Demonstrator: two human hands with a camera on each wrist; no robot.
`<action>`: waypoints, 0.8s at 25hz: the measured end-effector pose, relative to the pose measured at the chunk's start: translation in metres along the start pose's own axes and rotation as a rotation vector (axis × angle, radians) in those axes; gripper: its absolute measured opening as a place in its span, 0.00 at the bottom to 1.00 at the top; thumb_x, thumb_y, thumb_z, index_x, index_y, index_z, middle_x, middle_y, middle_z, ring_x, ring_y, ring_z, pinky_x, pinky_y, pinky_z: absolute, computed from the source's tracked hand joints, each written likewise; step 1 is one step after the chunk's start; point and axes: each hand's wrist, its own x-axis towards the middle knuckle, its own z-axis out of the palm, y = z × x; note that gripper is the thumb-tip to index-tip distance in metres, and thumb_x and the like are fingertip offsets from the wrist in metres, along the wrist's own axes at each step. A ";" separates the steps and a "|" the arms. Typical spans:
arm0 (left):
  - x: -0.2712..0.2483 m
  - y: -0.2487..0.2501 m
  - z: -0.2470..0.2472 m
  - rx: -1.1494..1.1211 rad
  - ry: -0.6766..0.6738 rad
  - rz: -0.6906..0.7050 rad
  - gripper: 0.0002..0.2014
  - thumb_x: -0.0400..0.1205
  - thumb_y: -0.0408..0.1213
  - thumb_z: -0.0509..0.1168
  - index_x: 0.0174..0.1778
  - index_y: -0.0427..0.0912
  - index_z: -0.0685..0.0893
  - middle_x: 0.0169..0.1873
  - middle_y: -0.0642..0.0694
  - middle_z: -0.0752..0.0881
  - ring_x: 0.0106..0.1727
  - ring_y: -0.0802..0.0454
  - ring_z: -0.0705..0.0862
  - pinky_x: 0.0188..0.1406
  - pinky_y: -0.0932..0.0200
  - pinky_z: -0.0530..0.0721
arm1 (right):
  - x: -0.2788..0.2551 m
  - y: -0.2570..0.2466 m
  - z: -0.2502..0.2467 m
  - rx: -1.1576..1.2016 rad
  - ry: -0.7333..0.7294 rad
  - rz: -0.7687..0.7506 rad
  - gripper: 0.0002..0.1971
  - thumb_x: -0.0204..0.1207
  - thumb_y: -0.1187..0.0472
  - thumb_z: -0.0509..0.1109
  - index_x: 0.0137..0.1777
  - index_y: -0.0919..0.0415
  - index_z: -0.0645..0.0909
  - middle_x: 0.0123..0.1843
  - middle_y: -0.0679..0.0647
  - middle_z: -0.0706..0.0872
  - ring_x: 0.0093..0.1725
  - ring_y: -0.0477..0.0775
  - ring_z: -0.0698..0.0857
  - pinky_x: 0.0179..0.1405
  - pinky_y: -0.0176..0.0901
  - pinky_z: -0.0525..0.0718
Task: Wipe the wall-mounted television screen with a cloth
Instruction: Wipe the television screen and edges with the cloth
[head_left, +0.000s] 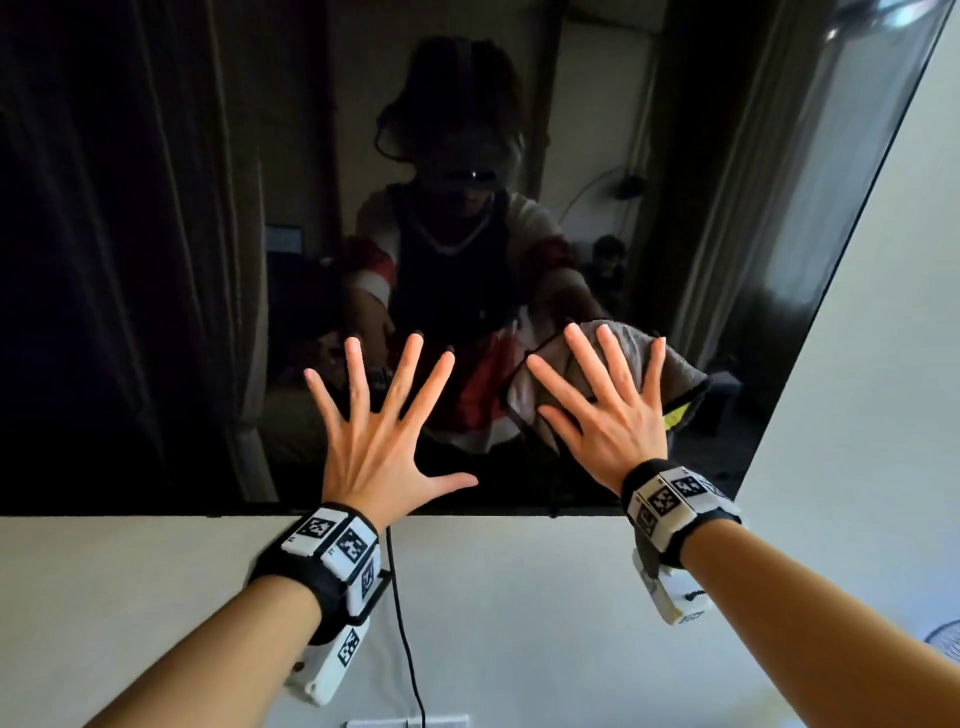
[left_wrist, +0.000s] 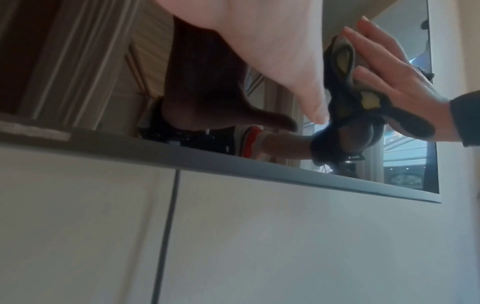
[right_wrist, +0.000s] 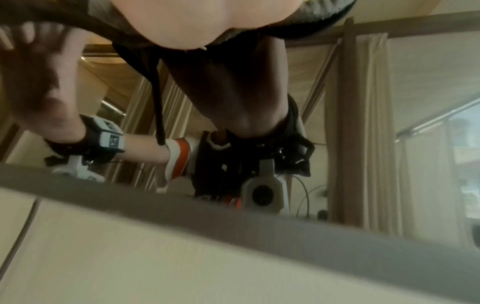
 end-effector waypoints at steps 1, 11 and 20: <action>0.002 0.004 0.002 -0.007 0.000 -0.019 0.66 0.60 0.80 0.66 0.89 0.57 0.42 0.89 0.48 0.42 0.85 0.25 0.36 0.72 0.10 0.38 | 0.007 0.005 -0.002 0.012 0.029 0.066 0.27 0.83 0.43 0.61 0.81 0.39 0.60 0.84 0.55 0.60 0.82 0.63 0.60 0.75 0.83 0.51; 0.001 0.002 0.008 0.007 0.021 -0.024 0.60 0.63 0.80 0.59 0.89 0.55 0.50 0.90 0.47 0.47 0.86 0.25 0.35 0.72 0.13 0.34 | -0.028 0.032 0.006 -0.010 0.025 0.060 0.27 0.82 0.42 0.63 0.80 0.37 0.61 0.82 0.54 0.62 0.81 0.62 0.61 0.77 0.79 0.48; -0.003 0.013 0.008 -0.023 0.071 -0.015 0.59 0.62 0.79 0.58 0.89 0.57 0.51 0.89 0.48 0.44 0.87 0.32 0.35 0.70 0.11 0.36 | -0.075 0.037 0.015 0.036 0.006 0.150 0.27 0.82 0.43 0.63 0.80 0.37 0.61 0.82 0.54 0.62 0.83 0.60 0.56 0.75 0.82 0.53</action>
